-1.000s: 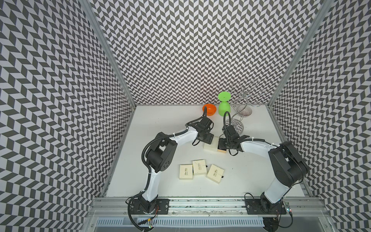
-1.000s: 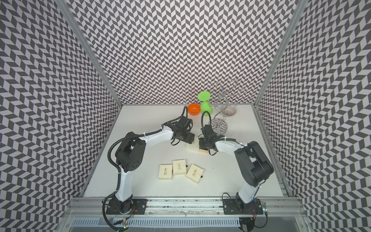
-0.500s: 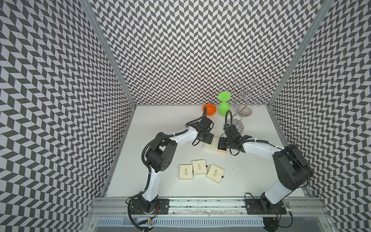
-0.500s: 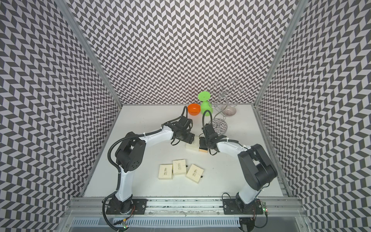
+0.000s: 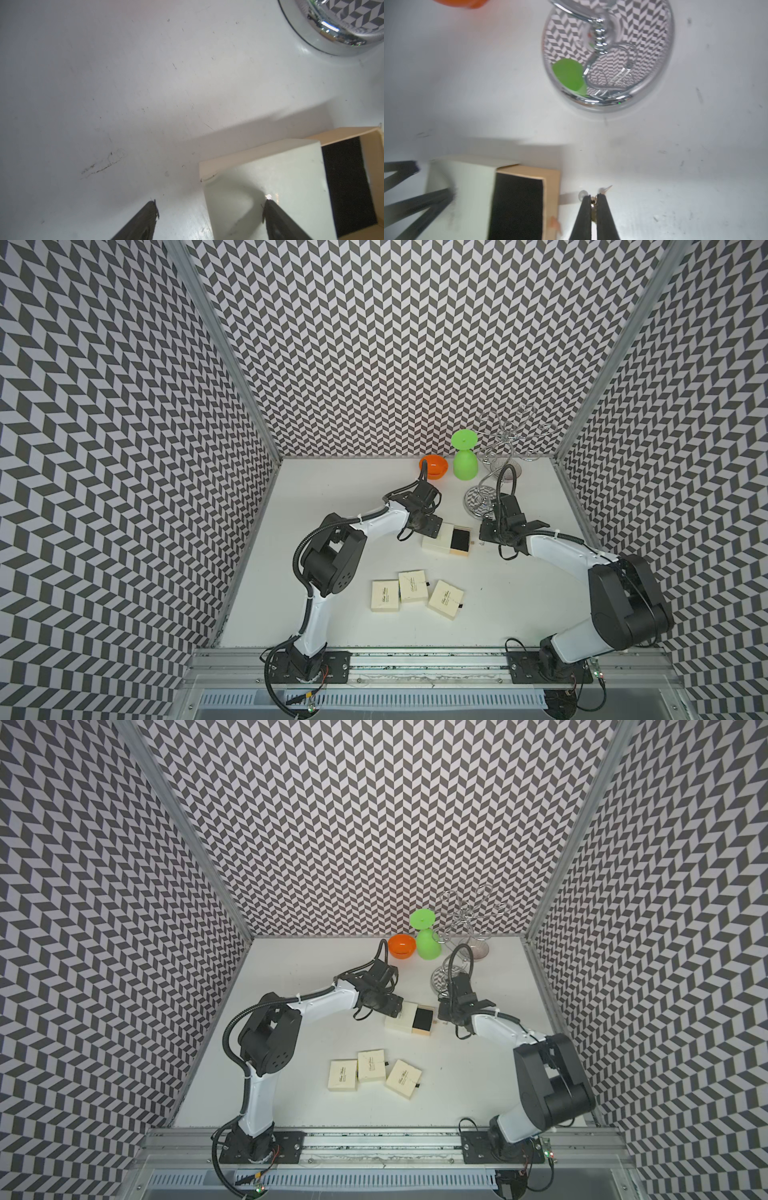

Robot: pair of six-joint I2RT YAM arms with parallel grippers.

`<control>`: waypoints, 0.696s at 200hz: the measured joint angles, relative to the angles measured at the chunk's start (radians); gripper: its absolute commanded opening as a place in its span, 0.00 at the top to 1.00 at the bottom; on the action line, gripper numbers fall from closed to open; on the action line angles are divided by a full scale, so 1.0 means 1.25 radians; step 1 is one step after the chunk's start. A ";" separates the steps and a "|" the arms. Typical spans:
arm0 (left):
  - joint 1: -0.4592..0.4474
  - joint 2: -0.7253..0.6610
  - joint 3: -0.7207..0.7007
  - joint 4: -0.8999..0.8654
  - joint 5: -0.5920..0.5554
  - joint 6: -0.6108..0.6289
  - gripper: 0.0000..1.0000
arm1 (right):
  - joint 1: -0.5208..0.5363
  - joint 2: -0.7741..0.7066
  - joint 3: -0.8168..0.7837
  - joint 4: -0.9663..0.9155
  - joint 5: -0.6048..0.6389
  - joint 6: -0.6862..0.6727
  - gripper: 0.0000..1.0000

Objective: Take out the earrings from the drawer-style jewelry box
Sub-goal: Place the earring at the center of the board.

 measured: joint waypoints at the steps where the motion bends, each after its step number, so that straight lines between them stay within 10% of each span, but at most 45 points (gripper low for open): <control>1: 0.000 0.000 0.000 0.000 0.001 0.000 0.17 | -0.001 0.002 0.000 0.000 0.000 0.001 0.92; 139: -0.001 -0.004 -0.012 0.000 0.093 0.021 0.11 | -0.033 0.023 -0.037 0.006 -0.055 0.009 0.72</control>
